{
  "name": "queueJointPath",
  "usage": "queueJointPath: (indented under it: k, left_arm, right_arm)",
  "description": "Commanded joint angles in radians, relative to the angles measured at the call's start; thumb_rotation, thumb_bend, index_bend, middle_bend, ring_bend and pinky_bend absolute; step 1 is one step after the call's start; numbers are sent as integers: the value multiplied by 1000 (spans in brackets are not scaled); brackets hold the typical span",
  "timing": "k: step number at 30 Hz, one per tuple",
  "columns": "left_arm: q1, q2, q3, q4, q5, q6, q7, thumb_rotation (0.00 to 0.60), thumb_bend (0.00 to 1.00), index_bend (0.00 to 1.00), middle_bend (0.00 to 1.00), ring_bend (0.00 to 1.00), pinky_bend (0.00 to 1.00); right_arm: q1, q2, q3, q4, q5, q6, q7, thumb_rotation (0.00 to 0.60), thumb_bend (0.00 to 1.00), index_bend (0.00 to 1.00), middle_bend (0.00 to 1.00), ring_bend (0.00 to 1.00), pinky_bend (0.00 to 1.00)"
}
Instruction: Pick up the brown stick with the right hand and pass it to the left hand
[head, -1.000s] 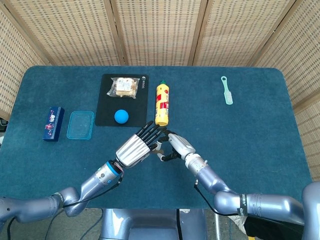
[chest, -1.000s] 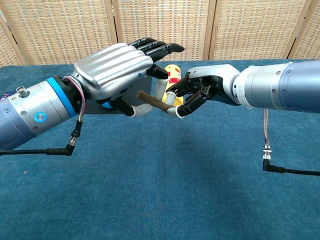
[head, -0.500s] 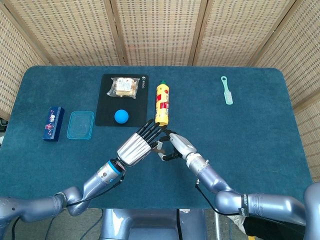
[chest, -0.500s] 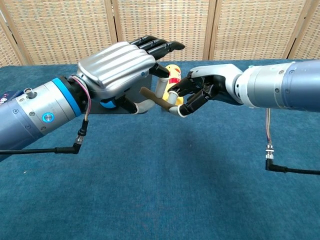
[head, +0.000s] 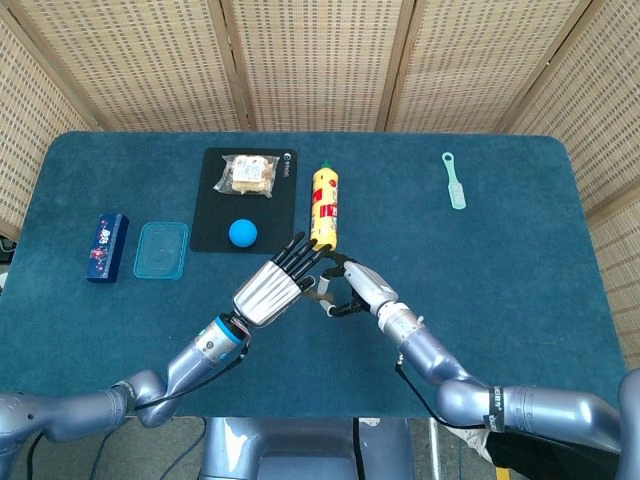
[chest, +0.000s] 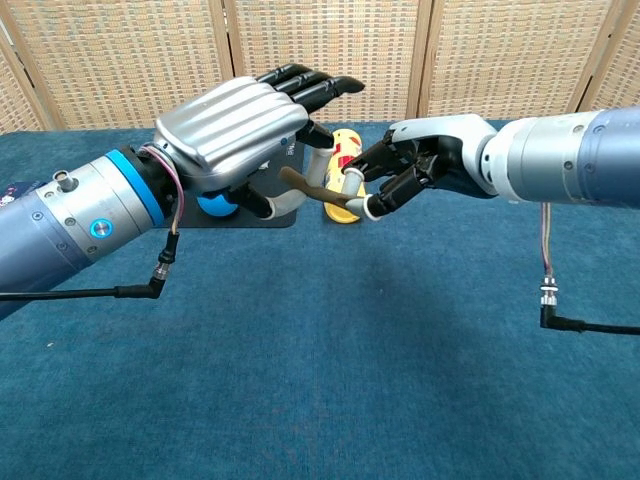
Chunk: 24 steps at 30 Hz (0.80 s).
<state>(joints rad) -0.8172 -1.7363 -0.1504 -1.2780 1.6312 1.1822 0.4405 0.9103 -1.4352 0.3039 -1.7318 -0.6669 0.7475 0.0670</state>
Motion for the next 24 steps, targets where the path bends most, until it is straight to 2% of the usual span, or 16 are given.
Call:
queueJointPath:
  k: [1,10,24]
  left_arm:
    - [1,4,-4,5,-5,3,3,600,578,822,0,0,0]
    - [16,35,-7,40,-28,12,4,600,579,832,0,0,0]
    - [72,92,22,209,-60,38,-98,600,579,835,0,0,0]
  right_arm:
    - [-5,7,4,-1,-5,-1,8,600,556,767,148,0,0]
    - [-31,35,8,1,-27,-9,47,600,556,768,148,0,0]
    - [-96,107,3,29,-81,-29,118,600,556,769,150,0,0]
